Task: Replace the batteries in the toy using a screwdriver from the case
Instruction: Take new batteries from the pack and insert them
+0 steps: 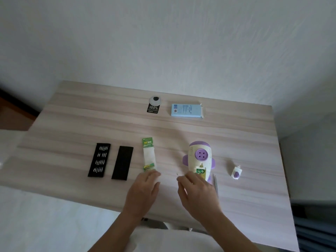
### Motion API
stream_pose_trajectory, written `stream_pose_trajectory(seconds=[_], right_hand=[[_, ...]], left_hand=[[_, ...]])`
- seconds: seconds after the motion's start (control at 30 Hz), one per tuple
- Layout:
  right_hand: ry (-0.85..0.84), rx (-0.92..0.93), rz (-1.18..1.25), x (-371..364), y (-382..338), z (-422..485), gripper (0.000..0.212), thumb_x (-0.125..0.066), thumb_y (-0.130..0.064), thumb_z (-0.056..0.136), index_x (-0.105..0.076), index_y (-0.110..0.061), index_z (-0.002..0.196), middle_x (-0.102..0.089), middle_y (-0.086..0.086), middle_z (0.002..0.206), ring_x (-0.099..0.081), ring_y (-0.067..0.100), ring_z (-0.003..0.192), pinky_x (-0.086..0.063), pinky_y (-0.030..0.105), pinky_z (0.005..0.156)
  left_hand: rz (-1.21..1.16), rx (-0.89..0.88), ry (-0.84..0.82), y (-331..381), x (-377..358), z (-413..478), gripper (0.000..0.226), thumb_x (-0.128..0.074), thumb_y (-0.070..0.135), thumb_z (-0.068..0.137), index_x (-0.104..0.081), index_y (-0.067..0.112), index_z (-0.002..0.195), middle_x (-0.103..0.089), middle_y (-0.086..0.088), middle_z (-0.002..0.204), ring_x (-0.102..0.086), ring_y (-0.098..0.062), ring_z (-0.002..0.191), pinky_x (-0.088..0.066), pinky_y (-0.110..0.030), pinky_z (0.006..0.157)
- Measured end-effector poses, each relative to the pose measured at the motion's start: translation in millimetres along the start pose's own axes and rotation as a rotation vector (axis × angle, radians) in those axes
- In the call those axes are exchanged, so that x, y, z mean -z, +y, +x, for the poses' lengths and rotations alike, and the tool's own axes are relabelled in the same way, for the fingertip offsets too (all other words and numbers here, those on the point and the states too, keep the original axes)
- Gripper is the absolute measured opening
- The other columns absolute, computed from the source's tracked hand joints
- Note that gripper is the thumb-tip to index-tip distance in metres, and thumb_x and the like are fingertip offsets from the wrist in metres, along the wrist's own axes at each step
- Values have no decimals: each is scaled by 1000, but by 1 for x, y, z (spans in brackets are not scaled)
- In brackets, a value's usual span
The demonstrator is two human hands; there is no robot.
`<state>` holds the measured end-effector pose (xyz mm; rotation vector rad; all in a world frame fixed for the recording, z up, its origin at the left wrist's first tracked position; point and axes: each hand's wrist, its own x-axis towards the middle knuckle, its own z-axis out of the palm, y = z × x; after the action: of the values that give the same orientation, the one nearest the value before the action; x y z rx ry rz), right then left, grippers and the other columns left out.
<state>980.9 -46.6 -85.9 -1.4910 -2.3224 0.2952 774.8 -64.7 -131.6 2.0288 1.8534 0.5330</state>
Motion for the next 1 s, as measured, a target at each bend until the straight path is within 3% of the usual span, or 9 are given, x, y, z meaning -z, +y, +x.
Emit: stream_pose_trajectory(seconds=[0.1,0.27,0.4,0.53,0.7,0.83,1.0], right_hand=[[-115,-19,28,-20,-18,14,5,-67,-24,83,-64,-24,79,-58,-7,77,-56,14,61,-44,25,39],[-310,-93,-24,-59,-38,47,8,-76,-26,78,-69,-25,77,-59,-8,74,-59,14,57,-35,24,39],[-428,-147,-50,-85,-48,75,17,-56,-30,98,-67,-19,103,-62,-1,98,-64,23,78,-52,33,58],[-496,-166,-101,-103,-55,103,10,-66,-25,93,-66,-22,103,-60,-2,99,-66,24,75,-40,31,55],[-647,-148,-144,-117,-56,121,22,-63,-15,92,-58,-20,113,-51,1,112,-66,31,92,-40,36,64],[-675,-165,-142,-124,-54,123,21,-62,-19,94,-59,-22,114,-50,2,114,-66,30,94,-40,35,65],[-662,-242,-99,-131,-51,125,20,-58,-27,97,-60,-26,117,-49,0,116,-65,29,94,-41,34,67]], left_hand=[[-9,132,-28,-36,3,1,29,-47,28,92,-67,14,109,-66,-3,105,-63,-21,89,-54,-30,71],[-118,279,-90,-75,6,16,19,-55,14,95,-67,11,110,-61,-3,109,-59,-18,90,-48,-27,75],[-153,244,-153,-91,3,32,23,-60,12,93,-64,13,115,-59,-1,110,-58,-14,91,-50,-24,77],[-186,145,-209,-101,-2,41,23,-65,13,91,-65,14,115,-58,0,105,-54,-8,87,-48,-18,73],[-229,102,-216,-111,-13,45,17,-63,18,94,-68,13,109,-57,3,107,-57,-10,89,-54,-25,76],[-234,98,-213,-112,-18,47,18,-69,13,87,-72,15,105,-59,1,102,-59,-13,86,-52,-24,72],[-254,166,-211,-112,-23,49,22,-69,16,89,-72,17,110,-60,2,105,-59,-12,91,-55,-26,80]])
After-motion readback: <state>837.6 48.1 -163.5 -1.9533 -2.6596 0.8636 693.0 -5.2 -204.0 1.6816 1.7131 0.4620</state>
